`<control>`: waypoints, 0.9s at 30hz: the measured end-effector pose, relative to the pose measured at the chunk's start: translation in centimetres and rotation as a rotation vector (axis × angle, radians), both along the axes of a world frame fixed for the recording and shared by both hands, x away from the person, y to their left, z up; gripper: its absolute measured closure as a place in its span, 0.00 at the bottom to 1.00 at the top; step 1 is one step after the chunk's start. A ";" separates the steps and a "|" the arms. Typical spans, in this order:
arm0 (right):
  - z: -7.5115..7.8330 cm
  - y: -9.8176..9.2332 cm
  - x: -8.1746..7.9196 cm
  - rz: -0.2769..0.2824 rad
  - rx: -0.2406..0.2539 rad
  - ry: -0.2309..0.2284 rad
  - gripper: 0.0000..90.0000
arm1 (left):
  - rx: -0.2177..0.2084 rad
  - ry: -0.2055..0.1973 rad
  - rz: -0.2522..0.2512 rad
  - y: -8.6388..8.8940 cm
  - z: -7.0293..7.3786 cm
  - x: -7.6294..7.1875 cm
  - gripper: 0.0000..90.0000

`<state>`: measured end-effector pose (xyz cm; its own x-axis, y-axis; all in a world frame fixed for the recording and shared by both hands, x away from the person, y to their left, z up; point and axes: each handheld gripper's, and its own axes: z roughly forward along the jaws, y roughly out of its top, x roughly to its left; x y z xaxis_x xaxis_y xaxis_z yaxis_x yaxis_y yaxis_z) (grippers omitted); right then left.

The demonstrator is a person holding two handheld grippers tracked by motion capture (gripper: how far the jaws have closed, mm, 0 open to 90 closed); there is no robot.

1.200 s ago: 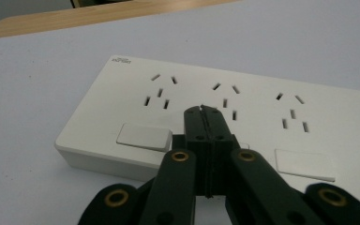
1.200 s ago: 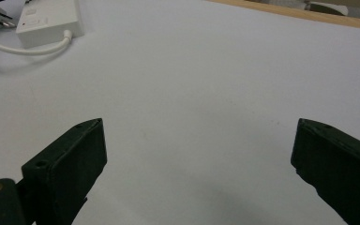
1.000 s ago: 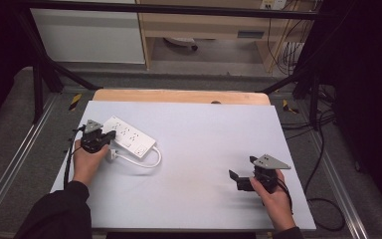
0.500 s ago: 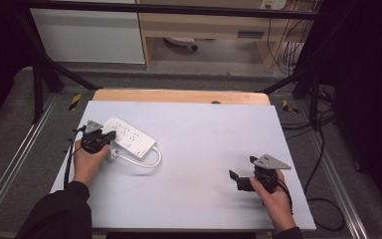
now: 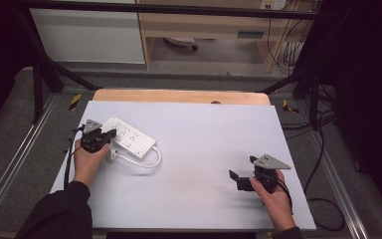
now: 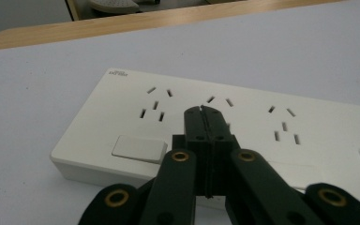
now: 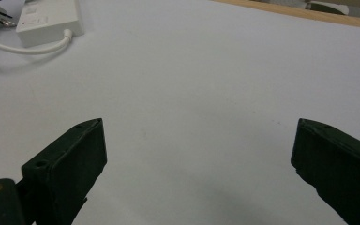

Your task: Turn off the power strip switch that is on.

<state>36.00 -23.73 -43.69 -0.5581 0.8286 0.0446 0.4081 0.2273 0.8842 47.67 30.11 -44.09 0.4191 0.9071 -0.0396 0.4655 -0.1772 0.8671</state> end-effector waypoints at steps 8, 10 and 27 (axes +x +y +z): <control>0.0 0.0 0.0 0.002 0.002 0.002 0.05 | 0.002 -0.001 0.005 0.1 0.1 0.0 1.00; 0.0 0.0 0.0 0.002 0.004 0.002 0.05 | 0.007 -0.004 0.004 0.1 0.1 0.0 1.00; 0.0 0.0 -0.1 0.006 0.004 0.005 0.05 | -0.030 -0.038 0.034 -0.2 0.6 0.2 0.90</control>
<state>35.95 -23.73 -43.69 -0.5627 0.8252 0.0502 0.4111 0.2266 0.8830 47.84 29.89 -43.49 0.3901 0.9193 -0.0514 0.4377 -0.1360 0.8888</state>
